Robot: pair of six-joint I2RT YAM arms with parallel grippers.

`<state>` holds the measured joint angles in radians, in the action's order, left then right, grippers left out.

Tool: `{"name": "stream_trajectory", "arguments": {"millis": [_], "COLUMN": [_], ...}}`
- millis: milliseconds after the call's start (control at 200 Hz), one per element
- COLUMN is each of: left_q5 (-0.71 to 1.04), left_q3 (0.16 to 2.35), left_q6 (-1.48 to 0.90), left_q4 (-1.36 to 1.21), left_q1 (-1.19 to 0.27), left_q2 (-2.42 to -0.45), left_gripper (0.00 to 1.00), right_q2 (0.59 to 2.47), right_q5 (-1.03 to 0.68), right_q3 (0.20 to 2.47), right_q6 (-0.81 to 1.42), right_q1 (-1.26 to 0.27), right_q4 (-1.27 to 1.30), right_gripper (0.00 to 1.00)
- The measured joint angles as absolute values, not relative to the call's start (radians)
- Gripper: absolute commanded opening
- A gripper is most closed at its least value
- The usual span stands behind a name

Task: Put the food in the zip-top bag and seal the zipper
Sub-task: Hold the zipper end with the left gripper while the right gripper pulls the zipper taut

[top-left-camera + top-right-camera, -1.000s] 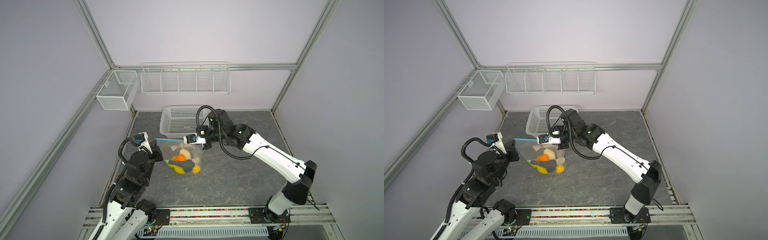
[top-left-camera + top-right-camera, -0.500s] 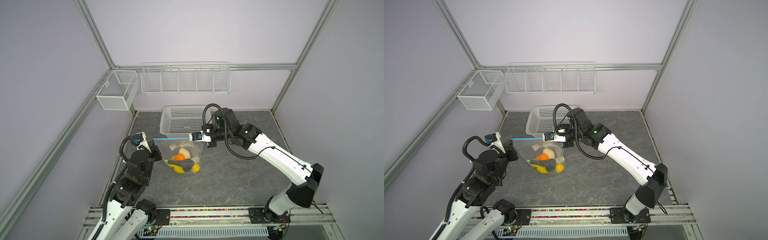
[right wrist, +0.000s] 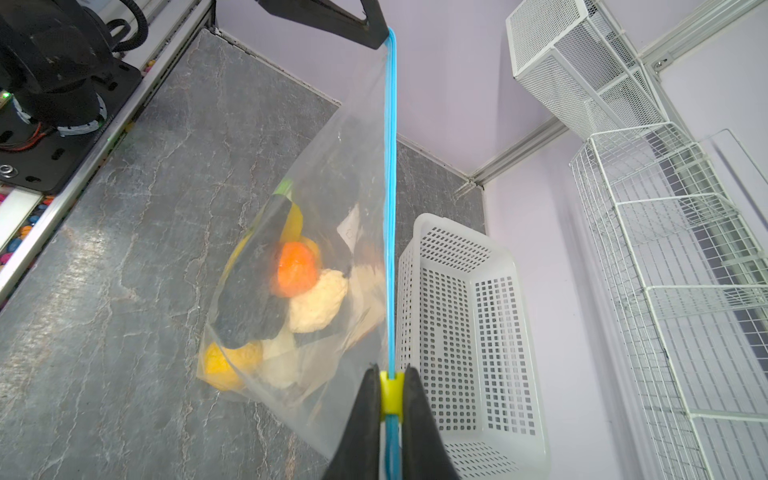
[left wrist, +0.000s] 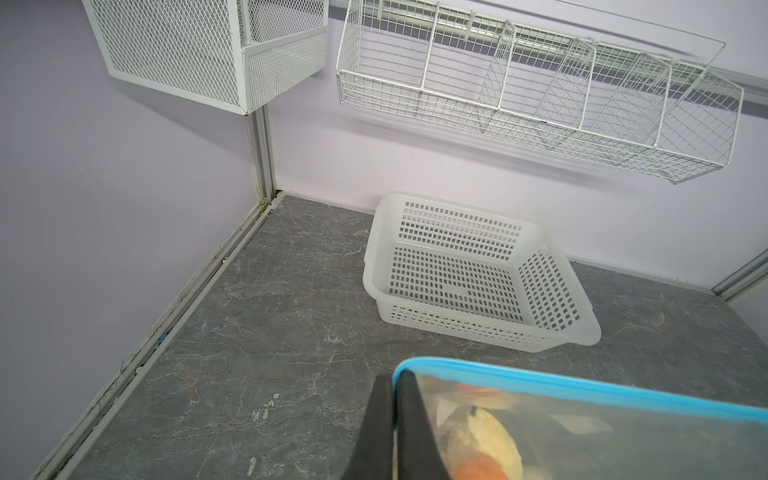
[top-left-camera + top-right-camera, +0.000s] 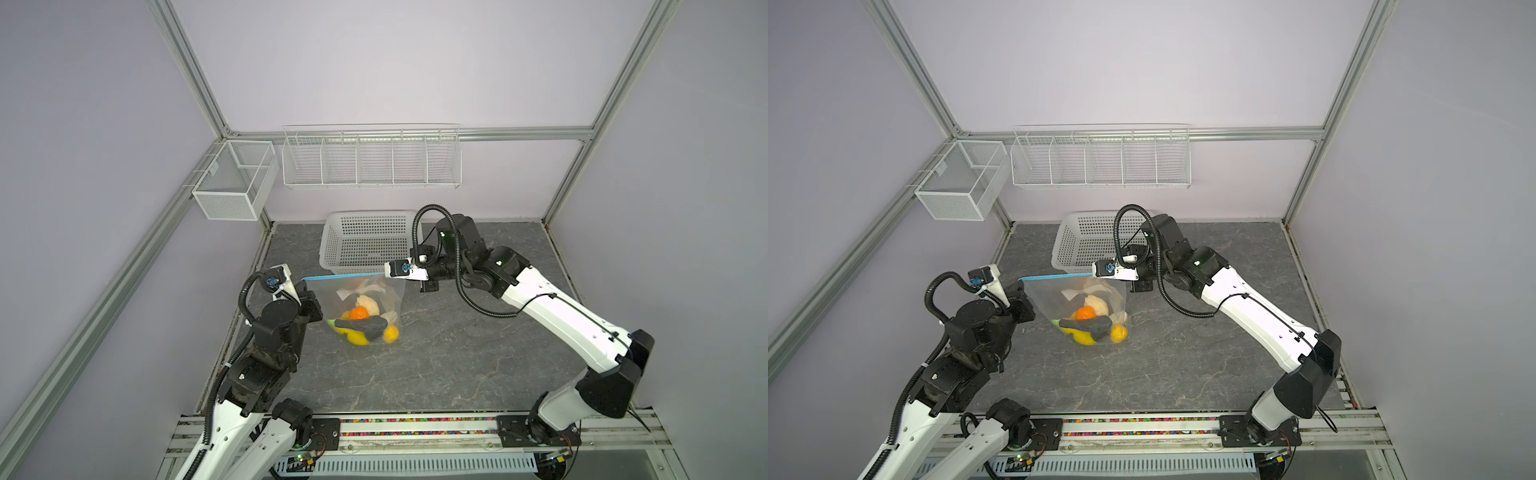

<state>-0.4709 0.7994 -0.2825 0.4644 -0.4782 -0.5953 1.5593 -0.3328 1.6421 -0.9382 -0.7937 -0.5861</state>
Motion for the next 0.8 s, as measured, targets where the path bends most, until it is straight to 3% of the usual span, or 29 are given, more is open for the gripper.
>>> {"name": "stream_trajectory", "arguments": {"millis": [580,725,800], "left_q5": [-0.455,-0.421,-0.387], "left_q3": [0.807,0.808,0.808], "left_q6": [-0.260,-0.245,-0.231], "left_q4": [0.480,0.477,0.469], "left_q1": [-0.477,-0.470,-0.468], "left_q2": [-0.597,-0.599,-0.598], "left_gripper": [0.00,0.00,0.00], "right_q2": [1.528,1.528,1.528], "right_q5": [-0.311,-0.307,-0.308], "right_q3": [1.613,1.613,1.613], "right_q6": [-0.919,-0.916,-0.908], "right_q1": [-0.780,-0.780,-0.787], "right_q4": [-0.586,-0.586,-0.585], "right_gripper": [0.06,0.18,0.30]}}
